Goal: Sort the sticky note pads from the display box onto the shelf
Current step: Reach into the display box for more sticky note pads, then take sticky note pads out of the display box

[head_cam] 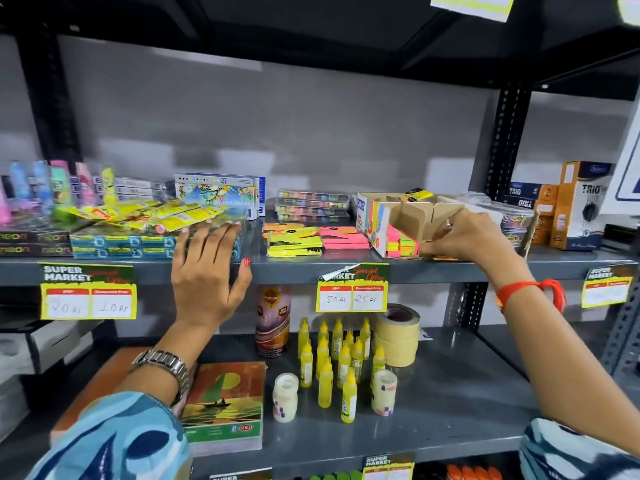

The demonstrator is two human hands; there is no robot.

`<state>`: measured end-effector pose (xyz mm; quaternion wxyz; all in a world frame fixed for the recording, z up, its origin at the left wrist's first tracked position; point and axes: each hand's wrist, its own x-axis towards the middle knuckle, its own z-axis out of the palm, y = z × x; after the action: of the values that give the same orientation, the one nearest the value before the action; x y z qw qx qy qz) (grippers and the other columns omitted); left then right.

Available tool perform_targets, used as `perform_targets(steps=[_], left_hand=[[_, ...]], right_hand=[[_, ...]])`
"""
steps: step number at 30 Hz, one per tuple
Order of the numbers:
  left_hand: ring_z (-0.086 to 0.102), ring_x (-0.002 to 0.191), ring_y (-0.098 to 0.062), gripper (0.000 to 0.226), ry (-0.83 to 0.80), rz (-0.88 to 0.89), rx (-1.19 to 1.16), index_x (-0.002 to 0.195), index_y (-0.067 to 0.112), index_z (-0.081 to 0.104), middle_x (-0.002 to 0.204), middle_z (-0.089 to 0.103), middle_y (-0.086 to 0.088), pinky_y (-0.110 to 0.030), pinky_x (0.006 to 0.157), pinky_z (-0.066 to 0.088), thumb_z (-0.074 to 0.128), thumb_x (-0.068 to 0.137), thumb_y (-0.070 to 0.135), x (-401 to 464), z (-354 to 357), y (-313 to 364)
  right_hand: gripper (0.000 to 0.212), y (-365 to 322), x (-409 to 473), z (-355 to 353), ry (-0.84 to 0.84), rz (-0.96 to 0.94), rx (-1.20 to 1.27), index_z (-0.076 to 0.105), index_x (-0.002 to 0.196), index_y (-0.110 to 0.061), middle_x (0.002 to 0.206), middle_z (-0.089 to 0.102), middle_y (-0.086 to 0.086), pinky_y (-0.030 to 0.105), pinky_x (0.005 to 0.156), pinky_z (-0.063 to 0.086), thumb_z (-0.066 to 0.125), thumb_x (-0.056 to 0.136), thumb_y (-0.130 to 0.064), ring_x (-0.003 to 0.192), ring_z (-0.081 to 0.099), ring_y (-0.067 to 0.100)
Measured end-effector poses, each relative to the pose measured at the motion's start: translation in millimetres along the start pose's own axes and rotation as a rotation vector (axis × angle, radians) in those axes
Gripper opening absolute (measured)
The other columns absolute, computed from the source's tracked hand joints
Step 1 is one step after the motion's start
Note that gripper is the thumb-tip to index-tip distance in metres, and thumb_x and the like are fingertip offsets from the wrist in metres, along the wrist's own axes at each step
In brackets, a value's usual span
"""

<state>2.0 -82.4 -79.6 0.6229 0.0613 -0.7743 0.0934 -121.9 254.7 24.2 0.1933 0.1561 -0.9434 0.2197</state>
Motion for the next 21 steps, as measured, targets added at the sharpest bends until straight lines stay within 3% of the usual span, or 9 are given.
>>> perform_targets(steps=[2, 6, 10, 15, 21], left_hand=[[0.048, 0.118, -0.031, 0.052, -0.009, 0.0, 0.005, 0.128, 0.004, 0.056, 0.122, 0.062, -0.015, -0.049, 0.111, 0.027, 0.037, 0.092, 0.036, 0.5, -1.0, -0.8], [0.047, 0.12, -0.03, 0.052, -0.021, 0.007, 0.016, 0.129, 0.005, 0.055, 0.123, 0.061, -0.014, -0.049, 0.11, 0.028, 0.037, 0.092, 0.036, 0.4, -0.7, -1.9], [0.047, 0.119, -0.029, 0.05, -0.007, 0.016, 0.014, 0.128, 0.005, 0.056, 0.122, 0.062, -0.013, -0.049, 0.109, 0.03, 0.04, 0.091, 0.035, 0.5, -1.0, -1.9], [0.05, 0.117, -0.03, 0.051, -0.023, 0.013, 0.029, 0.128, 0.005, 0.058, 0.122, 0.063, -0.011, -0.048, 0.109, 0.03, 0.038, 0.093, 0.037, 0.3, -3.4, -1.3], [0.054, 0.118, -0.031, 0.052, -0.072, 0.016, 0.026, 0.13, 0.006, 0.056, 0.124, 0.062, -0.011, -0.048, 0.11, 0.029, 0.042, 0.091, 0.036, 0.8, -4.9, -2.9]], right_hand=[[0.051, -0.6, -1.6, -3.3, 0.072, -0.003, -0.032, 0.062, 0.098, -0.017, 0.095, 0.068, 0.01, 0.031, 0.076, 0.048, 0.078, 0.062, -0.048, 0.089, 0.058, 0.029], [0.055, -20.7, -6.0, -22.1, 0.397, 0.079, 0.06, 0.07, 0.084, -0.002, 0.084, 0.068, 0.025, 0.04, 0.071, 0.053, 0.077, 0.061, -0.051, 0.082, 0.062, 0.04], [0.056, -83.7, -8.7, -24.6, 0.62, -0.062, 0.2, 0.071, 0.08, -0.005, 0.073, 0.067, 0.02, 0.036, 0.065, 0.049, 0.068, 0.058, -0.056, 0.075, 0.06, 0.037], [0.059, -171.6, 8.3, 21.7, 0.355, -0.192, 0.24, 0.068, 0.076, -0.006, 0.068, 0.061, 0.013, 0.03, 0.062, 0.043, 0.069, 0.059, -0.063, 0.074, 0.061, 0.034], [0.067, -221.8, 40.5, 82.0, 0.13, -0.226, 0.074, 0.064, 0.095, -0.003, 0.104, 0.067, 0.02, 0.036, 0.075, 0.052, 0.074, 0.061, -0.06, 0.099, 0.063, 0.037]])
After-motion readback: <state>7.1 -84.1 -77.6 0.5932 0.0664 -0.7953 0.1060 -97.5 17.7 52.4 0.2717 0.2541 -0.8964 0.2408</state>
